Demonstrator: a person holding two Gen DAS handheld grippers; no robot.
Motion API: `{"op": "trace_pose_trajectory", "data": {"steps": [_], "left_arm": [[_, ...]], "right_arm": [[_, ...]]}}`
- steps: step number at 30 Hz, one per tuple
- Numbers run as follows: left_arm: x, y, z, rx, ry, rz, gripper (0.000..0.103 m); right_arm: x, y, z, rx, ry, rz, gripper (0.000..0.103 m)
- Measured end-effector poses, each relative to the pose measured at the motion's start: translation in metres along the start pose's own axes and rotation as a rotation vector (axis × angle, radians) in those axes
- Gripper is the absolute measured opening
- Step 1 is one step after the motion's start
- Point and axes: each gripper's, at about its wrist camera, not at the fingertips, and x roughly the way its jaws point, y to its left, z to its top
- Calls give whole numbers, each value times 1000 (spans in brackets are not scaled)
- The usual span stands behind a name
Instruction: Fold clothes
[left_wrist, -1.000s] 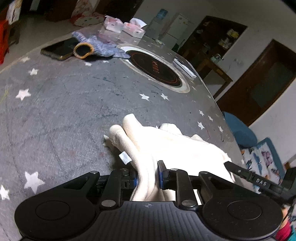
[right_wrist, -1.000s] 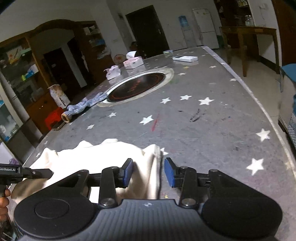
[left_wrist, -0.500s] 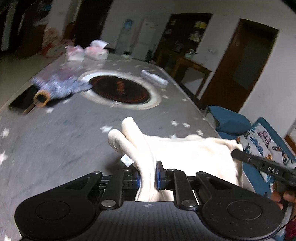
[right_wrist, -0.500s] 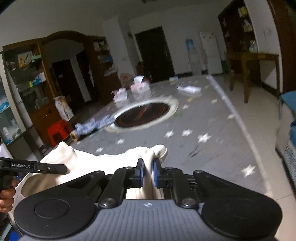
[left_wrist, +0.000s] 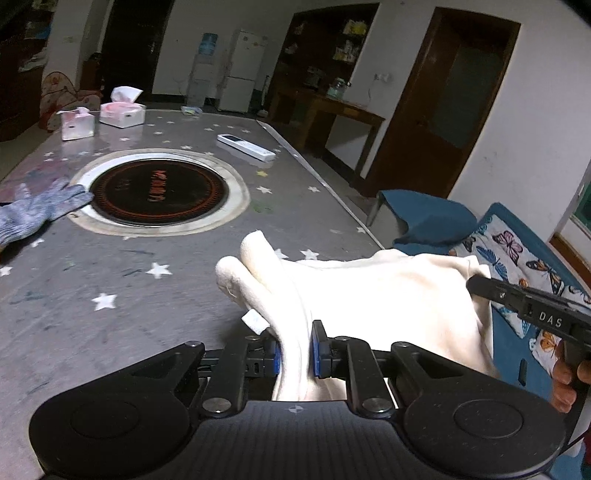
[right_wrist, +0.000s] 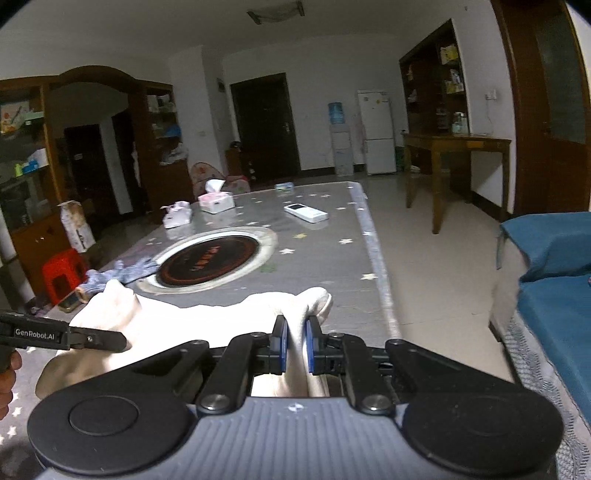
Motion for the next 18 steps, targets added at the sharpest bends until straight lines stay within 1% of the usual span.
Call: {"op": "trace_pose_trajectory", "data": {"steps": [6,9,11,13,16,18], "left_arm": [[27,-2,-4,5,55,20,17],[34,1,-8,10,81,46,20],[32,2,-9,20,77,50,24],[30,4,-9,34,65,74,36],[24,8,-8,51,41,115,42],[19,12,-6,54,17,145,43]], "right_arm": [[19,-19,-6,4,39,-57,9],[30,-28,-11,17,62,-84,8],[34,-31,-13,21,75,-92,8],[32,-31,-15,17,77,-86,8],[25,-24,-19,5,77,-55,9],[21,-18,-24,-3,86,-23,9]]}}
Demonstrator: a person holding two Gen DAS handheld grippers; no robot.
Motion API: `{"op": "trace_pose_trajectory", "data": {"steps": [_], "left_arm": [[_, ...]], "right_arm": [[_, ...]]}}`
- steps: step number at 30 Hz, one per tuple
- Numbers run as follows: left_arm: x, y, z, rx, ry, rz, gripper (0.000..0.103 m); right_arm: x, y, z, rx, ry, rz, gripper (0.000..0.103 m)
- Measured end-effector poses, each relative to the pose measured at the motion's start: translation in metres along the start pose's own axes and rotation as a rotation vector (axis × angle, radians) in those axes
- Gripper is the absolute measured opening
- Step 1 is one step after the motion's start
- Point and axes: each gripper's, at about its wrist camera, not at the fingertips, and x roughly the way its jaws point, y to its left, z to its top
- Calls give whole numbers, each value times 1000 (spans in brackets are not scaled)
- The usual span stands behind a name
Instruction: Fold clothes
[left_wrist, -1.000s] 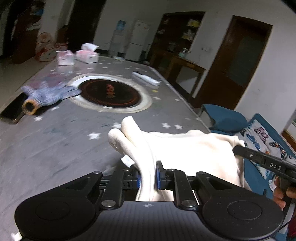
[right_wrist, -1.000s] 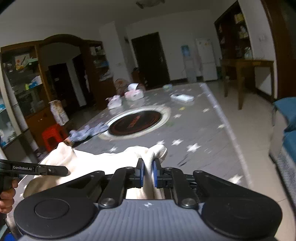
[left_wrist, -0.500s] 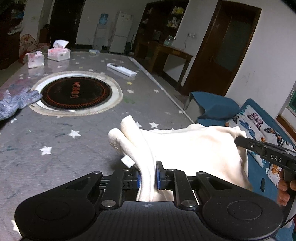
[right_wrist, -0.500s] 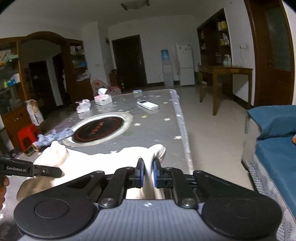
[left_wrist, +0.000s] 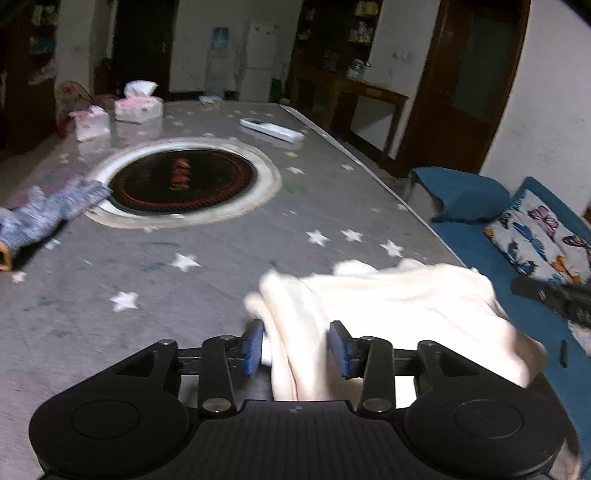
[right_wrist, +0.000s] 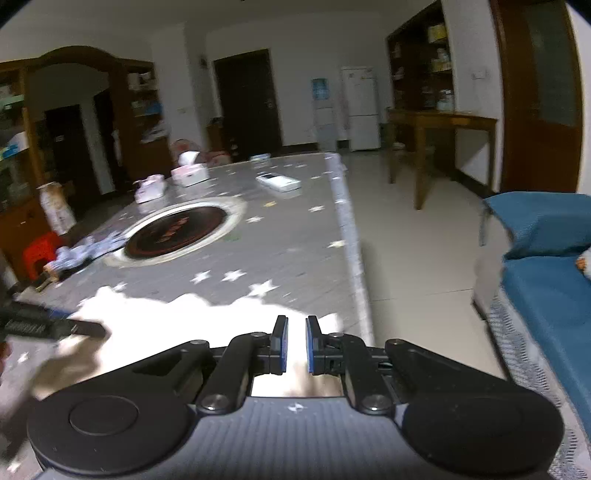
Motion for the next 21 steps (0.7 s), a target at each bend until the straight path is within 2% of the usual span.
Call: {"op": "trace_pose_trajectory", "data": {"steps": [3,8,12,16,21], "left_arm": [[-6,7,4,-6,-33,33,43],[-5,3,8,0,-32,-13,41],[2,-9,11,27,-23,-57,40],[15,-18,15,54,-21,-86,40],[37,-12,14,43,19,-70,40]], "right_arm": [[1,9,-13,-26,36,44,9],[14,10,-29,-37,109,41,9],[14,10,-11,-26,83,69,9],[31,15,8,-35,74,86,10],[68,17,17,-34,107,81,10]]}}
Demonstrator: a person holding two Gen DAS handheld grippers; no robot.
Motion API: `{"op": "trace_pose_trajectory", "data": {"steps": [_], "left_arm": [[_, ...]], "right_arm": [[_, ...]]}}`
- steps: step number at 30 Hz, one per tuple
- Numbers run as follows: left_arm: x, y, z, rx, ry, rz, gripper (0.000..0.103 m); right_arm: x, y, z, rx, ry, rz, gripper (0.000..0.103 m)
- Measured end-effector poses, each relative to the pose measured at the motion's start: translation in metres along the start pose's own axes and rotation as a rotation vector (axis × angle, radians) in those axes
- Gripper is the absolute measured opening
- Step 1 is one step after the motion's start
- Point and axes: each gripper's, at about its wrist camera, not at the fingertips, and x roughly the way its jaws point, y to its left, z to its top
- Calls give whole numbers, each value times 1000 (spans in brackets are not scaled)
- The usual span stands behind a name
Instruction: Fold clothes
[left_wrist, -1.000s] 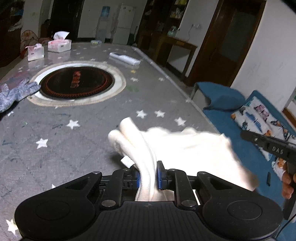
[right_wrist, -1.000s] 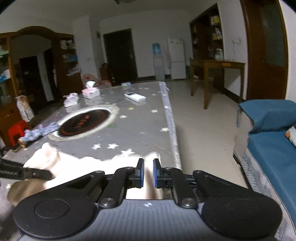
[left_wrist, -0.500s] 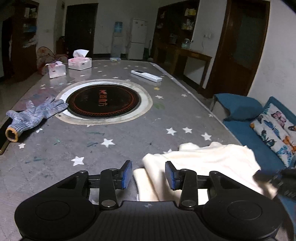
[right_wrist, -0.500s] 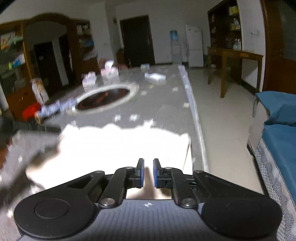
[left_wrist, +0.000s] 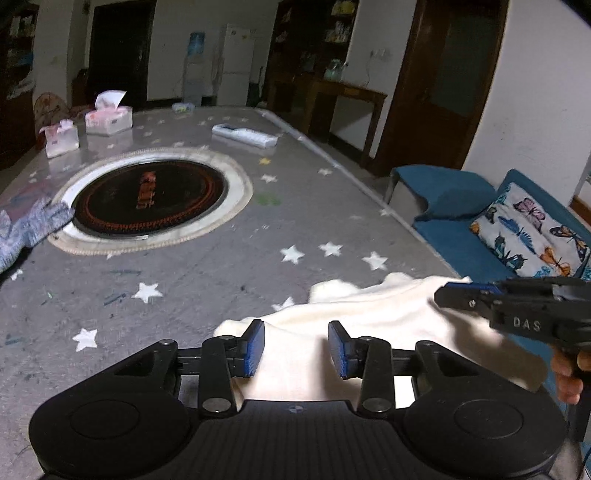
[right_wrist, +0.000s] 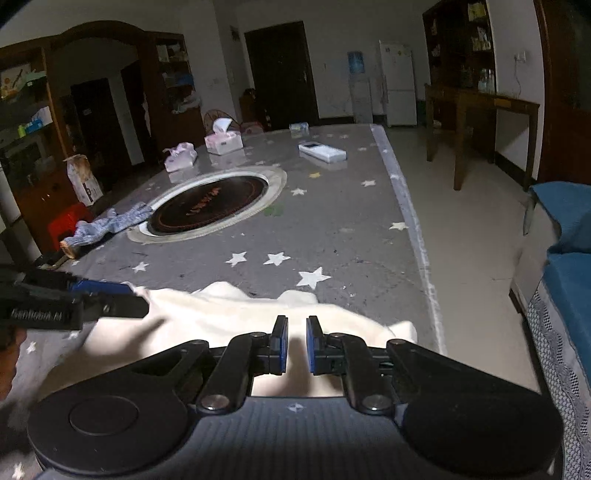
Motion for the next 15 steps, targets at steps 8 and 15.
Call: {"op": "trace_pose_trajectory", "data": {"steps": [8,15], "left_arm": [[10,9,-3,-12,9,5,41],[11,8,-1,-16,14,11,43]], "right_arm": [[18,-1,4,5,9,-18,12],[29,28,7,-67,26,46,20]]}}
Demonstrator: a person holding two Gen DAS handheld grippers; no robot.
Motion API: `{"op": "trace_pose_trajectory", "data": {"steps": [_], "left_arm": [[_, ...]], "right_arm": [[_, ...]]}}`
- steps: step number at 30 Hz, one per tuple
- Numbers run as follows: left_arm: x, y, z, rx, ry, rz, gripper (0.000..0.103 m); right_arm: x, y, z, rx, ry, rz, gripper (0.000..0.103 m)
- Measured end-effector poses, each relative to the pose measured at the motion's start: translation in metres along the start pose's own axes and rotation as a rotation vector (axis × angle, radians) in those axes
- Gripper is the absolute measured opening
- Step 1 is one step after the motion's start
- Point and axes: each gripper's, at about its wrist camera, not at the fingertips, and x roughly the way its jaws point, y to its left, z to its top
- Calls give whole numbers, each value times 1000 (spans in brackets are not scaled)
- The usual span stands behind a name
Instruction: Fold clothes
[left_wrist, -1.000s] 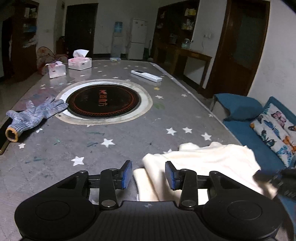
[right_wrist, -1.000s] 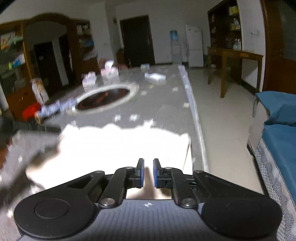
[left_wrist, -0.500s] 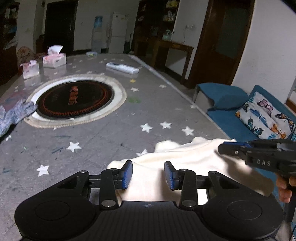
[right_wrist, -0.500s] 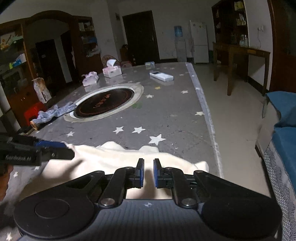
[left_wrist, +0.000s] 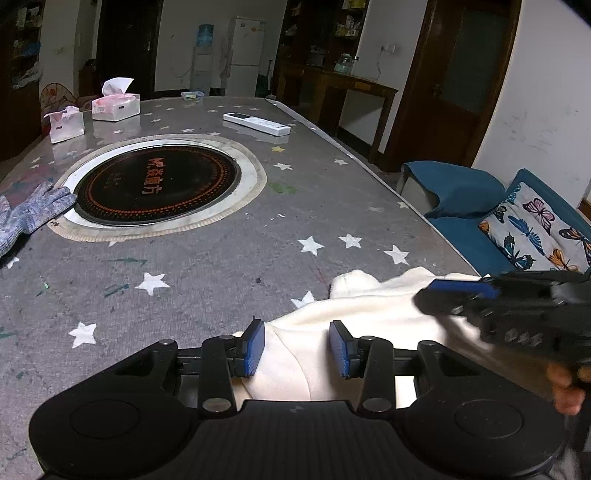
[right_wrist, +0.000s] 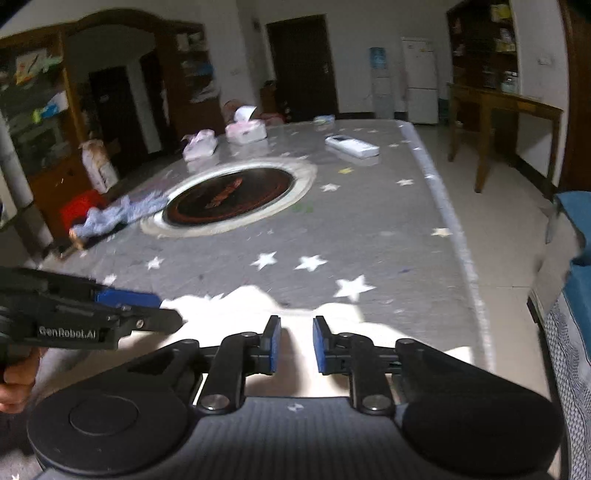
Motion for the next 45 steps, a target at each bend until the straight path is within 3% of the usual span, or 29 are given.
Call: {"op": "trace_pose_trajectory", "data": {"steps": [5,8,12,24,30,39,45], "left_arm": [[-9,-5,2,14,-2,6,49],[-16,-10,1,20,-12,7,55],[-30,-19,-4,40,-30,5,67],[-76,-38,-32,76,-64,23,86],[-100,-48,-44,108,-94,48,96],[-120,-53,-64,106,-106,63,103],[-128,-50,-72,84,-109,71,103]], "right_arm": [[3,4,2,-1,0,-17,27],[-7,8,3,-15,-10,-29,42],[-22,14,0,-23,-21,-58,55],[-61,33,-22,16,-32,-88,78],[-80,43,-37,44,-33,-101,84],[-103,58,-57,73,-50,-122,98],[-113,65,-63,83,-58,-138,101]]}}
